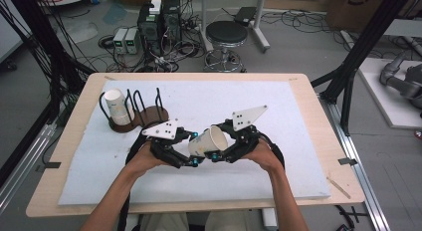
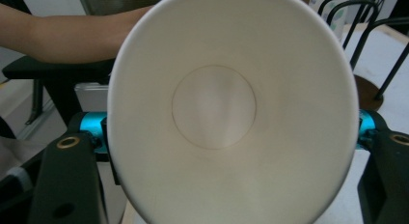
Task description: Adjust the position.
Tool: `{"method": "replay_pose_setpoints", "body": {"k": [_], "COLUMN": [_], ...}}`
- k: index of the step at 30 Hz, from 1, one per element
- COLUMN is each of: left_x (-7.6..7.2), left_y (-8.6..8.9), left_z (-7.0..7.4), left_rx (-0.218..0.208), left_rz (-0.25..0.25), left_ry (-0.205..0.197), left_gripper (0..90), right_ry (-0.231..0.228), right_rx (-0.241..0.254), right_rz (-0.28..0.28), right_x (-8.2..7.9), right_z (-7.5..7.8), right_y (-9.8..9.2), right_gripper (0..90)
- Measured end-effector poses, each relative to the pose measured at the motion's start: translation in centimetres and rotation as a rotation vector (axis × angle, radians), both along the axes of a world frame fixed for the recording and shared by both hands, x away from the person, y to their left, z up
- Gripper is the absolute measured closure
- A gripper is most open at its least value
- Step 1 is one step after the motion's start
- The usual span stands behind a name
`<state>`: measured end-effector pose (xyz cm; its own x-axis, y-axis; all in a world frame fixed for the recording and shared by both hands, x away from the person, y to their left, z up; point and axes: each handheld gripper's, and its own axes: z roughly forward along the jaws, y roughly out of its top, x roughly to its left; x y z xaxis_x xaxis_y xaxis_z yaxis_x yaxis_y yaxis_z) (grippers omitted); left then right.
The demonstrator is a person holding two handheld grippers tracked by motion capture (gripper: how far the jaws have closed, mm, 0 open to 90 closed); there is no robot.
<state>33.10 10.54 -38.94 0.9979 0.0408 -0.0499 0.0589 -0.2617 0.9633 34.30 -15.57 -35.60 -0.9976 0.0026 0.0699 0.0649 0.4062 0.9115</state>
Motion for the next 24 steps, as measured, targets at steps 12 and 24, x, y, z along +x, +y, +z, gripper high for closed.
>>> {"method": "replay_pose_setpoints", "body": {"k": [12,24], "left_x": [0.04,0.09], "left_y": [-0.10,0.43], "left_z": [-0.16,-0.03], "left_rx": [0.011,0.025], "left_rz": [0.027,0.099], "left_ry": [0.023,0.016], "left_gripper": [15.4,8.1], "right_ry": [-0.014,-0.019], "right_rx": [-0.006,-0.013], "right_rz": [-0.001,-0.018], "right_x": [-0.16,-0.02], "right_z": [0.08,0.14], "right_y": [0.05,-0.19], "right_gripper": [31.2,31.1]}}
